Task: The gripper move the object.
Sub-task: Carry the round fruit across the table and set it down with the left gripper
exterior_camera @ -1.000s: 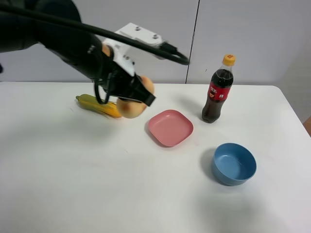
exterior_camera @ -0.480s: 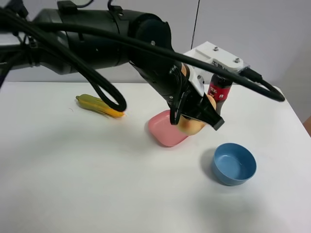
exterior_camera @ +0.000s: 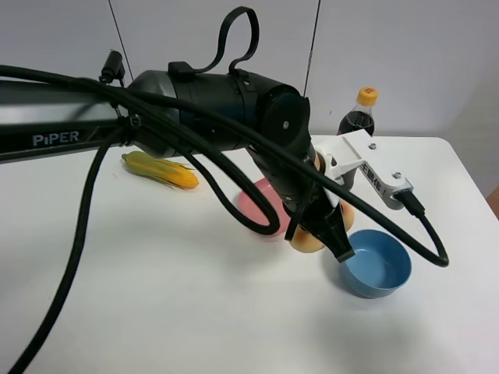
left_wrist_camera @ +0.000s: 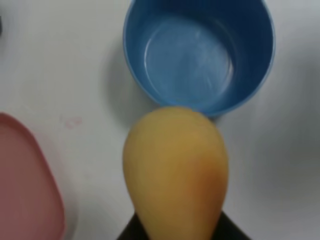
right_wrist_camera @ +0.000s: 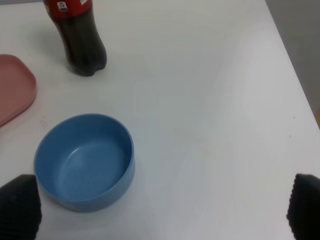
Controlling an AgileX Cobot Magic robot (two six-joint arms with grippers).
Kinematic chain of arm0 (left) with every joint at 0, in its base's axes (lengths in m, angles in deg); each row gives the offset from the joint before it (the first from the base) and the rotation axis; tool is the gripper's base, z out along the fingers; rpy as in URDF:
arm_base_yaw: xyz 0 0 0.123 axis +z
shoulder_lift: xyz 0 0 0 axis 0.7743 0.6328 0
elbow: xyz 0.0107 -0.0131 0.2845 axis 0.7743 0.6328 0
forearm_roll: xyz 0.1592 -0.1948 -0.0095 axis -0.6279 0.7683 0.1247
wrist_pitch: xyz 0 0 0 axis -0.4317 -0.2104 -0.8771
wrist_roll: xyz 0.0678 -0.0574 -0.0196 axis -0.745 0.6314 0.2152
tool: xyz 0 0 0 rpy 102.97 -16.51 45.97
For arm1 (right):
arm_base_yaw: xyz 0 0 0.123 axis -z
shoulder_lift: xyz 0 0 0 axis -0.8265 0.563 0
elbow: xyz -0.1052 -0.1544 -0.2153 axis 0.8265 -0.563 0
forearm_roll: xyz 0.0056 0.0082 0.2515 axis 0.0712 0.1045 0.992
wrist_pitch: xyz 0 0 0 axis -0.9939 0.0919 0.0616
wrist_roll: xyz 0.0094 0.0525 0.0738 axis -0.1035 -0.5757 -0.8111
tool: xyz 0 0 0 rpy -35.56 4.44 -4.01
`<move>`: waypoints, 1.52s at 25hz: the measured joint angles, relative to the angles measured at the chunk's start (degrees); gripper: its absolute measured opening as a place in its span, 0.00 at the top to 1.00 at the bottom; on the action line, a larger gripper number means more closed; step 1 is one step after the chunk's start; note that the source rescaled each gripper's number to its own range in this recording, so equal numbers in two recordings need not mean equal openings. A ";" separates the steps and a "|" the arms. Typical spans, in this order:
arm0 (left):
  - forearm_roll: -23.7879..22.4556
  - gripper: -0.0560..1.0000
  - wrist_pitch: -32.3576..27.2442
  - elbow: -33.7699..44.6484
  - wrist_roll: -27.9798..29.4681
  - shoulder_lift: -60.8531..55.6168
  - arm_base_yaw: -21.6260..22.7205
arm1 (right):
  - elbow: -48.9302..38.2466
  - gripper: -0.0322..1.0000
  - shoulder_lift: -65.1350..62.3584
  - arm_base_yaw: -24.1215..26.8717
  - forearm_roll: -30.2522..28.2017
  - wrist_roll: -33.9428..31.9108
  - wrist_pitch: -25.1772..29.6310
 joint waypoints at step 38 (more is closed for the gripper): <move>-2.08 0.94 44.54 -6.39 -1.14 16.39 -0.91 | 0.00 0.00 0.00 0.00 0.00 0.00 0.00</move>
